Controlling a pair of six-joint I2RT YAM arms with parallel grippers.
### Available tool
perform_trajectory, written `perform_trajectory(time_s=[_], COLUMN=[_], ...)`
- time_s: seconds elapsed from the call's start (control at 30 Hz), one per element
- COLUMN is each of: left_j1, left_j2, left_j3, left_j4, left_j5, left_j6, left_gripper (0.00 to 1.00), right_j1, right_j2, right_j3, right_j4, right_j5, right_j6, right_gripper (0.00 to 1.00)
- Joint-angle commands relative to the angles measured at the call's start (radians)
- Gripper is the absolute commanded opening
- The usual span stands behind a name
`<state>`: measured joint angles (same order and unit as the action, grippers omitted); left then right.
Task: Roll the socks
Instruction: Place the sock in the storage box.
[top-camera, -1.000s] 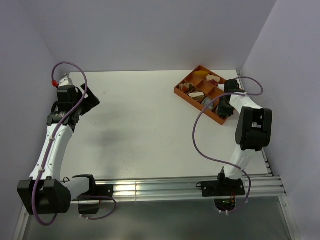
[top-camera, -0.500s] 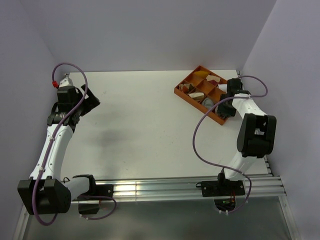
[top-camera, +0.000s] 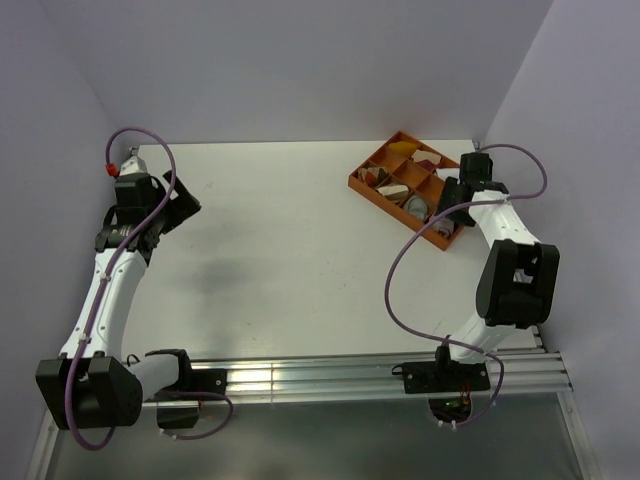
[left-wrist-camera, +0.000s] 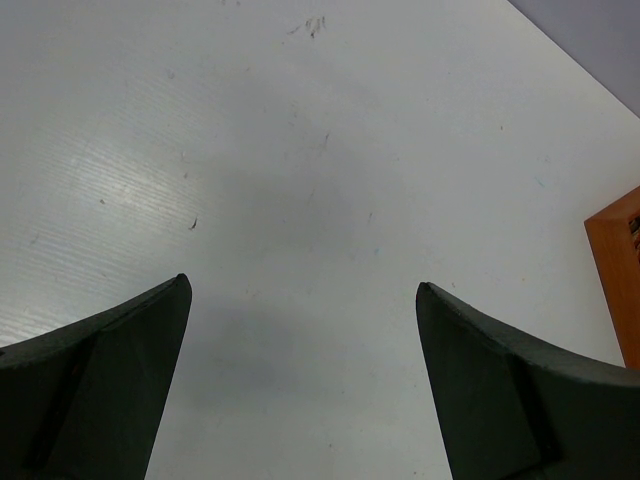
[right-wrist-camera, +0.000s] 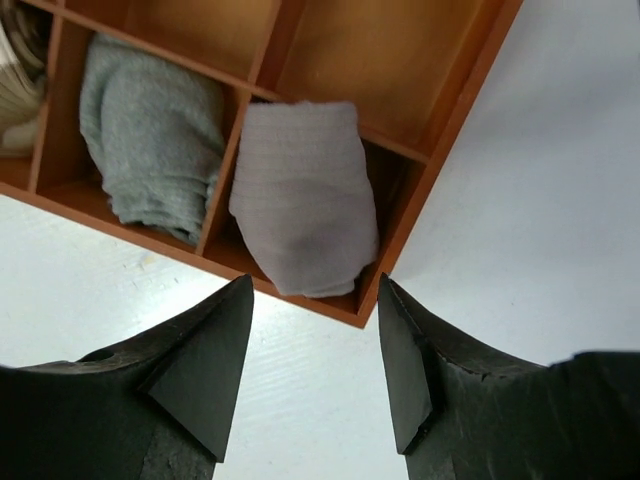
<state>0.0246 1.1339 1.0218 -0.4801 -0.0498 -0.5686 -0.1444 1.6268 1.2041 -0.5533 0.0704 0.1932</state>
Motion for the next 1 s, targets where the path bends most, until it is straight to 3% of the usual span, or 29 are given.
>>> perform_trajectory(time_s=[0.0,0.37,0.6,0.83,0.97], left_j1=[0.003,0.008,0.011,0.012,0.014], left_j2=[-0.029,-0.028,-0.029,-0.033,-0.033], left_j3=[0.0,-0.003,-0.009,-0.015,-0.019], left_j4=[0.031,0.035,0.041,0.046,0.049], left_j5=[0.011,0.018,0.028,0.033,0.039], left_j6=[0.012,0.013,0.012,0.012,0.01], left_gripper=[0.99,0.99,0.99,0.98,0.98], right_j1=[-0.007,0.002,0.016,0.031,0.051], right_j2=[-0.004,0.13,0.209,0.269,0.222], right_j3=[0.018,-0.012,-0.02,0.006,0.035], right_j4=[0.062,0.099,0.055,0.006,-0.014], right_j5=[0.016,0.032,0.045,0.052,0.04], right_j6=[0.032,-0.018,-0.064,-0.09,-0.09], right_gripper=[0.61,0.61,0.41,0.37,0.4])
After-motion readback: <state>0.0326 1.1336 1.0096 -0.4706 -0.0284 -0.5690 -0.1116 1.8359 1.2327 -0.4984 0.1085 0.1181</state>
